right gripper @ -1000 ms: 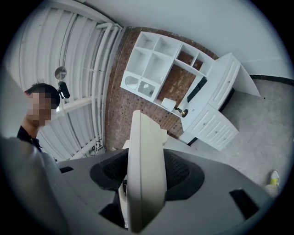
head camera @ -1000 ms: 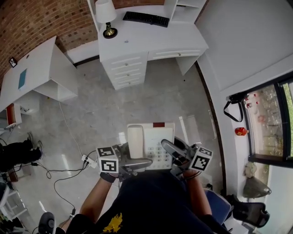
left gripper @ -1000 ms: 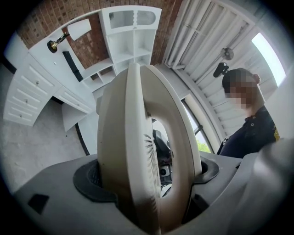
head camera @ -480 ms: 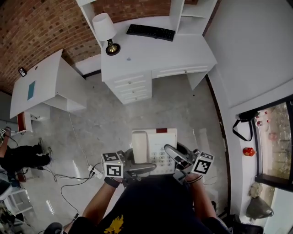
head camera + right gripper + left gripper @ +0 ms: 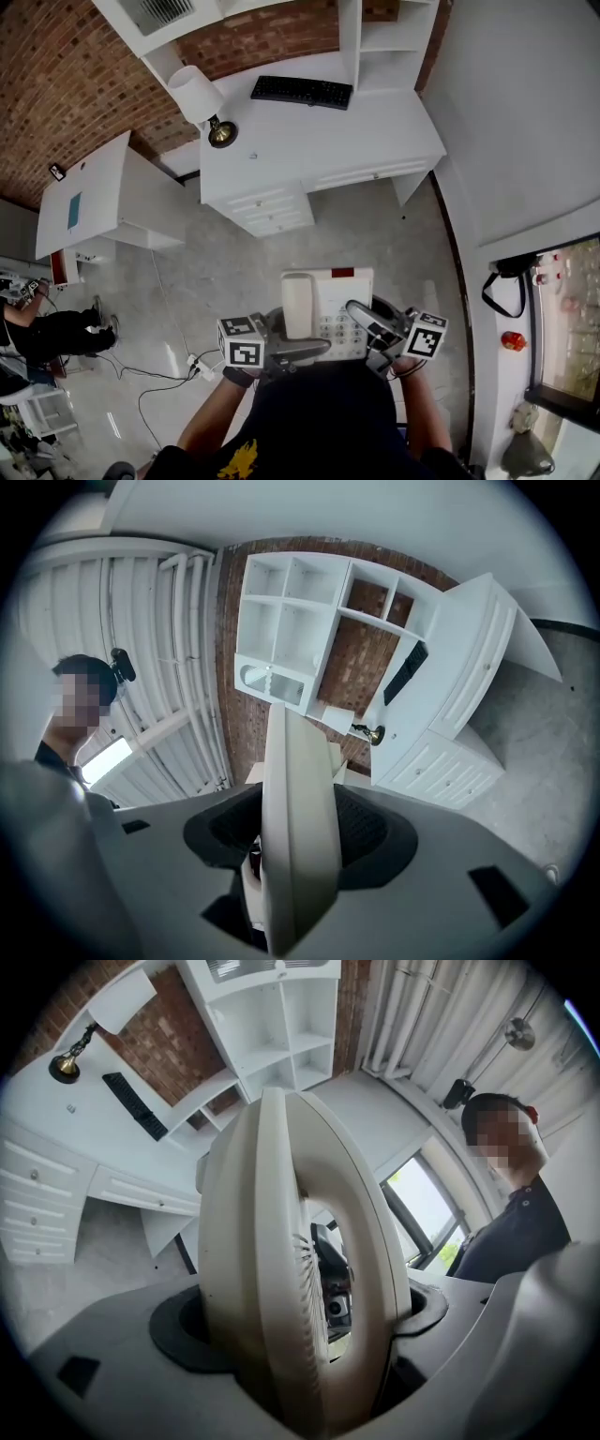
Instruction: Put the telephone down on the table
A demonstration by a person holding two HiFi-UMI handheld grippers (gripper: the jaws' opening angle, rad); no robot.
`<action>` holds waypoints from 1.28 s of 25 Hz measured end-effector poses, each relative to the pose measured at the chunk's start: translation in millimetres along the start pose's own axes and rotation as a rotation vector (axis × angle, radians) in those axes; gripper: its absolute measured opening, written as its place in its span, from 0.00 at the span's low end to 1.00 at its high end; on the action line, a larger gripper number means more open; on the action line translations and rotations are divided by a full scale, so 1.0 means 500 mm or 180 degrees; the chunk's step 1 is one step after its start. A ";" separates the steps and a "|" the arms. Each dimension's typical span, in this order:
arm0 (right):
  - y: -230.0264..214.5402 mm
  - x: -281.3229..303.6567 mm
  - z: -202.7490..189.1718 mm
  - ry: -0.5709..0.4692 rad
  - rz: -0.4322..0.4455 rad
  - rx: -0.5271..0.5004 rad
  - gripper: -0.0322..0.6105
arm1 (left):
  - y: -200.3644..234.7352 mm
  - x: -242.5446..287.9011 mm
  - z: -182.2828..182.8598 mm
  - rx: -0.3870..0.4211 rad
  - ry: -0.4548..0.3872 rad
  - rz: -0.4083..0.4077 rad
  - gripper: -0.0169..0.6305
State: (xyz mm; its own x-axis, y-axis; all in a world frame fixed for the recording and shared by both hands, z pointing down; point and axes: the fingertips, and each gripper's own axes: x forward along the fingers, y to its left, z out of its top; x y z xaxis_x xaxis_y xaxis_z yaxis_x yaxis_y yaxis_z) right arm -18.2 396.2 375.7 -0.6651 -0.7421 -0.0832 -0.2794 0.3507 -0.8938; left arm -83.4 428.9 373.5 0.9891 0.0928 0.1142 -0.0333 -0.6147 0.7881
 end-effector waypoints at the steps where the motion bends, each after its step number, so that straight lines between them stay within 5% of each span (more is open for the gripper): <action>1: -0.010 -0.001 0.010 -0.0030 -0.0014 -0.0001 0.39 | 0.007 0.009 0.007 0.0007 -0.0005 0.0004 0.75; 11: -0.124 0.075 0.127 -0.0199 -0.0265 -0.0023 0.41 | 0.141 0.061 0.124 0.0021 0.0093 -0.0109 0.75; 24: -0.229 0.321 0.423 -0.0193 -0.0510 -0.0186 0.41 | 0.344 0.091 0.463 -0.0044 0.0050 -0.0334 0.75; 32: -0.301 0.447 0.541 0.0087 -0.0603 -0.0225 0.41 | 0.458 0.098 0.598 -0.0204 -0.0056 -0.0311 0.75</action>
State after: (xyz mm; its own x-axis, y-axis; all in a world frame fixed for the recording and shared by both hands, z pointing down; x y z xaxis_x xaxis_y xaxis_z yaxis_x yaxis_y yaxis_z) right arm 62.5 23.0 372.6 -0.6143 -0.7832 0.0963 -0.4486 0.2463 -0.8591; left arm 0.2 58.2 378.7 0.9905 0.1355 0.0248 0.0547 -0.5520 0.8320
